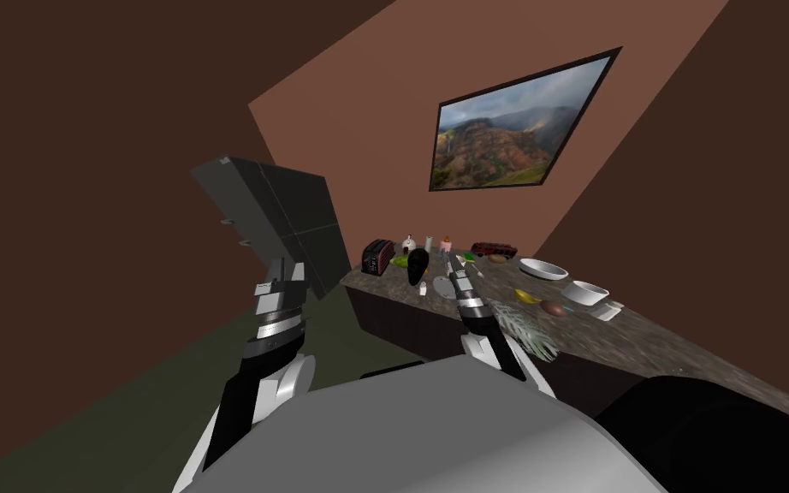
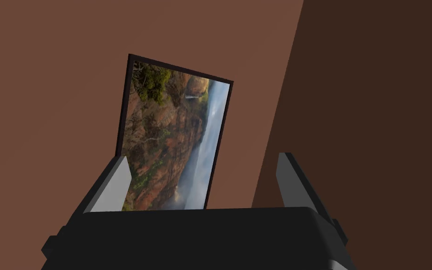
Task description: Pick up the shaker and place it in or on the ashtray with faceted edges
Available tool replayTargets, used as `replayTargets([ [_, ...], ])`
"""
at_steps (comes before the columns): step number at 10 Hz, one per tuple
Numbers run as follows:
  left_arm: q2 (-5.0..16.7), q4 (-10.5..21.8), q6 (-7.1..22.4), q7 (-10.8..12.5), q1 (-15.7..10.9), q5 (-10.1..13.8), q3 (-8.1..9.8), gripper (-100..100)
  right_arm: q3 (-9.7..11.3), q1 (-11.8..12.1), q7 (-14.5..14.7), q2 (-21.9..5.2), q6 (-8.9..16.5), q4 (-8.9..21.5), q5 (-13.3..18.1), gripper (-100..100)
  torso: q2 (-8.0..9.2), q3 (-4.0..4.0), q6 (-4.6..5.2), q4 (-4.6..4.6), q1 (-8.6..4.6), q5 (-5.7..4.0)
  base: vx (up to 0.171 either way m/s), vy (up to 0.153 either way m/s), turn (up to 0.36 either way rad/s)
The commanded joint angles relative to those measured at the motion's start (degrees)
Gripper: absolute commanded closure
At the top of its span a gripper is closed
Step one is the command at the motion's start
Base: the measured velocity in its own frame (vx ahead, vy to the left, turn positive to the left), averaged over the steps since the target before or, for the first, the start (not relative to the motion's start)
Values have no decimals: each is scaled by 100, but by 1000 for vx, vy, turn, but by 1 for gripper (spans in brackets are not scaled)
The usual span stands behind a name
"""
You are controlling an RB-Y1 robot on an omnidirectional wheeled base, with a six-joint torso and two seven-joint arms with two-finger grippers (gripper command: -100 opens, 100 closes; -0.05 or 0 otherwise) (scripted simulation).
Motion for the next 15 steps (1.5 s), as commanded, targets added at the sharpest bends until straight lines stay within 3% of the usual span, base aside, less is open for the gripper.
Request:
replayTargets([
  [1, 0, 0, 0, 0, 0, 0, 0, 0, 17, 23, 187, -187, -105, 175, 95, -100, 0, 0, 0, 0, 0, 0, 3, 59, -62],
  [7, 0, 0, 0, 0, 0, 0, 0, 0, 117, 106, 1069, -562, -560, 1023, 612, -100, -1, 0, 0, 0, 8, 2, 6, 62, -98],
  [8, 0, 0, 0, 0, 0, 0, 0, 0, 117, 106, 1093, -562, -560, 1023, 612, -100, -5, -2, 0, -1, 10, 2, 7, 52, -25],
  [14, 0, 0, 0, 0, 0, 0, 0, 0, 134, 108, 2002, -618, -897, 1852, 1221, -100, -8, -5, 0, -2, 2, 1, 19, 49, -96],
  [15, 0, 0, 0, 0, 0, 0, 0, 0, 134, 108, 2017, -618, -897, 1852, 1221, -100, -12, -7, 0, -2, 3, 1, 23, 42, -56],
])
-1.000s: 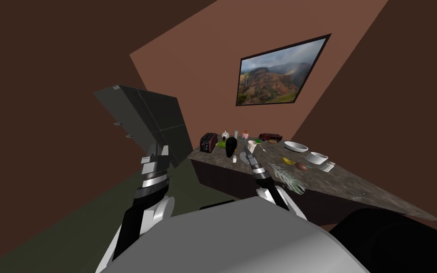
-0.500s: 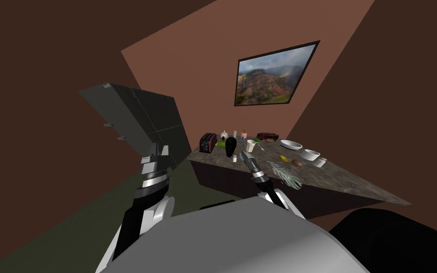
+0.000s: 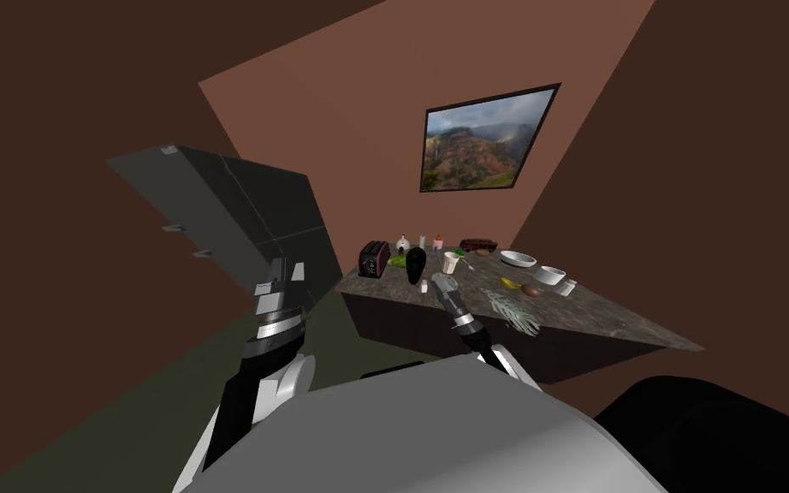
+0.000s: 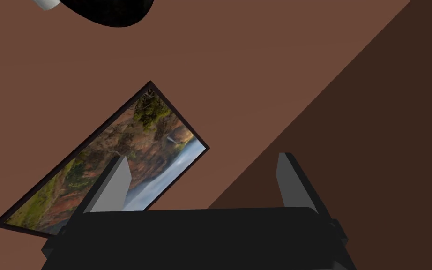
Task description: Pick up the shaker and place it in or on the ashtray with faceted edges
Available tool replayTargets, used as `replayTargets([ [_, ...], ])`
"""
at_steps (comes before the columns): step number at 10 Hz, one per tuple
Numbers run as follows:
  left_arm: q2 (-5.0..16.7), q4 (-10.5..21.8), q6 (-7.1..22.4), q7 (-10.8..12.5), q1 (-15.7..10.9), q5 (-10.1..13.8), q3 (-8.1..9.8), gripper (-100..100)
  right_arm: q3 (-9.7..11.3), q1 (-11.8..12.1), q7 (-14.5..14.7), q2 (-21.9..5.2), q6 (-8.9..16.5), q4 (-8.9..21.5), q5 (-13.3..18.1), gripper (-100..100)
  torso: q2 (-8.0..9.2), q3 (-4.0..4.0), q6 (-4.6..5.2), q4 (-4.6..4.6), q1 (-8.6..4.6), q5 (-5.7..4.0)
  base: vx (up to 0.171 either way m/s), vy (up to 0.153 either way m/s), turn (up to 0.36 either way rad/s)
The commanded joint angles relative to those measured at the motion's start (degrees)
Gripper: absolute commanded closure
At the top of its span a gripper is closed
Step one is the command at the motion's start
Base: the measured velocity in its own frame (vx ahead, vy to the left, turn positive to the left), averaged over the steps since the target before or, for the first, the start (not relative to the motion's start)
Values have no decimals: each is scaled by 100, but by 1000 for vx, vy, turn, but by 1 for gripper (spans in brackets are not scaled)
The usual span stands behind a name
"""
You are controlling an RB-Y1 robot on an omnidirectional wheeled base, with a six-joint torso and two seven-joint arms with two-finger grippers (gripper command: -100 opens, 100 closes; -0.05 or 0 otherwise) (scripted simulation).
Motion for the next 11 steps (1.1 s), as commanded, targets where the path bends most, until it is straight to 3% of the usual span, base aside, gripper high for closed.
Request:
replayTargets([
  [1, 0, 0, 0, 0, 0, 0, 0, 0, 1, -19, 247, 16, -59, 204, 171, -100, 0, 0, 0, 0, 0, 0, 25, 44, -90],
  [4, 0, 0, 0, 0, 1, 0, 0, 0, -54, -92, 756, 36, -155, 688, 622, -100, -9, -5, 1, -2, 10, 2, 48, 71, -166],
  [5, 0, 0, 0, 0, 1, 0, 0, 0, -54, -92, 810, 36, -155, 688, 622, -100, -11, -6, 1, -2, 13, 3, 33, 57, -33],
  [9, 0, 0, 0, 0, 1, 0, 0, 0, -186, -259, 1483, 78, -164, 1250, 1253, -100, -14, -8, 1, -3, 10, 2, 53, 67, -138],
  [11, 0, 0, 0, 0, 0, 0, 0, 0, -227, -311, 1646, 93, -147, 1372, 1409, -100, -15, -9, -2, -3, 4, 2, 51, 46, -62],
])
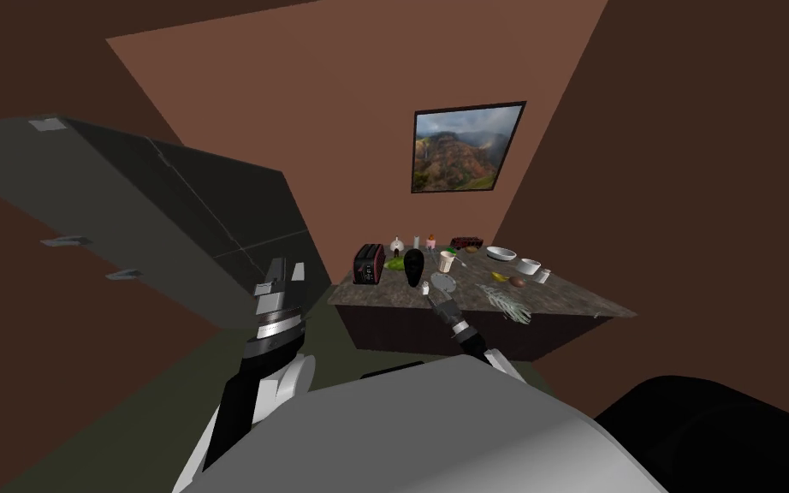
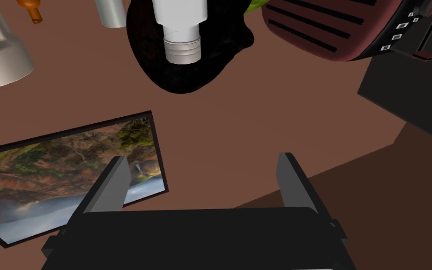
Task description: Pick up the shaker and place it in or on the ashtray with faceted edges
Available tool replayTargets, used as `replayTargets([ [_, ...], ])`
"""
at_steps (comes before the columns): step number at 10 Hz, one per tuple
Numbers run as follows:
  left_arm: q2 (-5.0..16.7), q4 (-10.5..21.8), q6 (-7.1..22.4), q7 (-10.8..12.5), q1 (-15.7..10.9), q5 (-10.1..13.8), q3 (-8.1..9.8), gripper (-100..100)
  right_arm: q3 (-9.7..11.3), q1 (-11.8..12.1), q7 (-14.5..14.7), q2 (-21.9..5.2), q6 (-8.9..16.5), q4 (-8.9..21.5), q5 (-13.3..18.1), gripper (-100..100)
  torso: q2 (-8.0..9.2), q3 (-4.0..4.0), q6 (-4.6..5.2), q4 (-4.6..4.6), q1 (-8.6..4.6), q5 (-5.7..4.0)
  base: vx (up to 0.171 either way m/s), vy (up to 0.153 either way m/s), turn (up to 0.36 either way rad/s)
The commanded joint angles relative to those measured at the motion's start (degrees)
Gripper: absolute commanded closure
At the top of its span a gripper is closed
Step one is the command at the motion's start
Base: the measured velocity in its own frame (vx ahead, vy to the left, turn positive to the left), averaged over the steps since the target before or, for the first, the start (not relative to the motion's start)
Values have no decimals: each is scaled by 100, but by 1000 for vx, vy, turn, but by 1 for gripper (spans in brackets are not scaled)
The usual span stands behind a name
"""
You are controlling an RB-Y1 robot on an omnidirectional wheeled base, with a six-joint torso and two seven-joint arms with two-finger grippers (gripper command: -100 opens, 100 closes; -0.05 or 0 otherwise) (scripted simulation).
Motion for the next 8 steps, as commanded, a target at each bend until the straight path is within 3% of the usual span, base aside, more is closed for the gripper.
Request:
replayTargets([
  [1, 0, 0, 0, 0, 0, 0, 0, 0, -57, -71, 233, 27, 45, 151, 237, -100, 0, 0, 0, 0, 0, 0, 59, 57, -132],
  [8, 0, 0, 0, 0, 0, 0, 0, 0, -371, -451, 1007, 361, 283, 717, 1142, -100, -13, -8, -1, -3, 0, 0, 77, 54, -119],
])
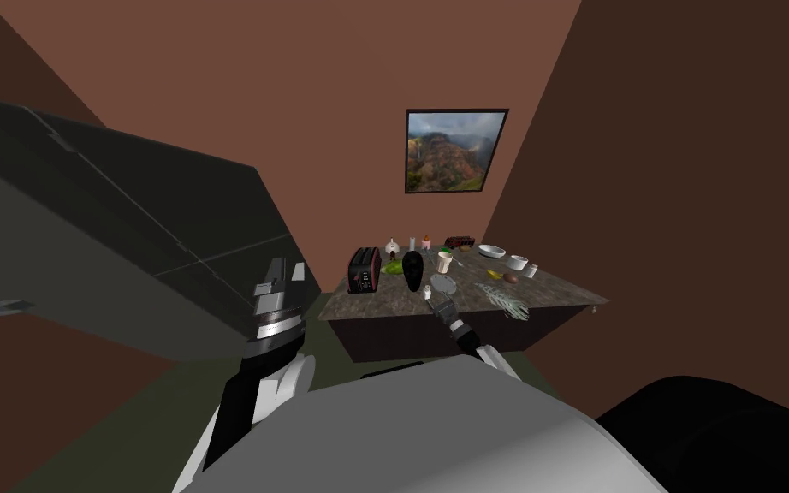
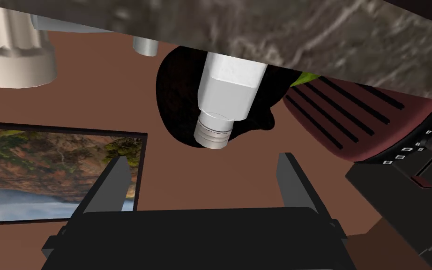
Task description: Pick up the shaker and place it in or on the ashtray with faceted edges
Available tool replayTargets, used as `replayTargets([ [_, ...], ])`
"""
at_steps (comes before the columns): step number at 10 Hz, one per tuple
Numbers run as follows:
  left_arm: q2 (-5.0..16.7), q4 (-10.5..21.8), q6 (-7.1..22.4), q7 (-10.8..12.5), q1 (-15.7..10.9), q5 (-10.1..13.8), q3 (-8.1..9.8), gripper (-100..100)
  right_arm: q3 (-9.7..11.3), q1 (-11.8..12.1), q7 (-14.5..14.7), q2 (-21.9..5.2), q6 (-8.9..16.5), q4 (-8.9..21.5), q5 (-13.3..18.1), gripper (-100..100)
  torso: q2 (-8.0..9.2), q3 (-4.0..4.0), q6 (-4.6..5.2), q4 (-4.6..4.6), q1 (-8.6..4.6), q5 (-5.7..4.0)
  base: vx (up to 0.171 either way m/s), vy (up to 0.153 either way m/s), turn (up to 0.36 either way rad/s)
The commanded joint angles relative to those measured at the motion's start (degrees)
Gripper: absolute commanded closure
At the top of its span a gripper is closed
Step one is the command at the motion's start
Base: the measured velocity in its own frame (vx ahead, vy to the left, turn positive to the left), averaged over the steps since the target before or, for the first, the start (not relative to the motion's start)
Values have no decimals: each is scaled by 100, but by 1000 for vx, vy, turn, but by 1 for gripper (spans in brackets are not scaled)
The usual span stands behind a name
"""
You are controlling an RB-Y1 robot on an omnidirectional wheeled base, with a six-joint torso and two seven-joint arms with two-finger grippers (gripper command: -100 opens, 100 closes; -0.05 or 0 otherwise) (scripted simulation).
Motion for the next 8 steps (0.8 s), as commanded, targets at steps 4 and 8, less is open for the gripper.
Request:
replayTargets([
  [4, 0, 0, 0, 0, 0, 0, 0, 0, -181, -200, 364, 607, 146, 232, 447, -100, 2, 1, -1, 0, -2, 0, 63, 38, -82],
  [8, 0, 0, 0, 0, -1, 0, 0, 0, -215, -229, 418, 798, 147, 277, 491, 0, 24, 14, -1, 5, -20, -3, 16, 4, -19],
])
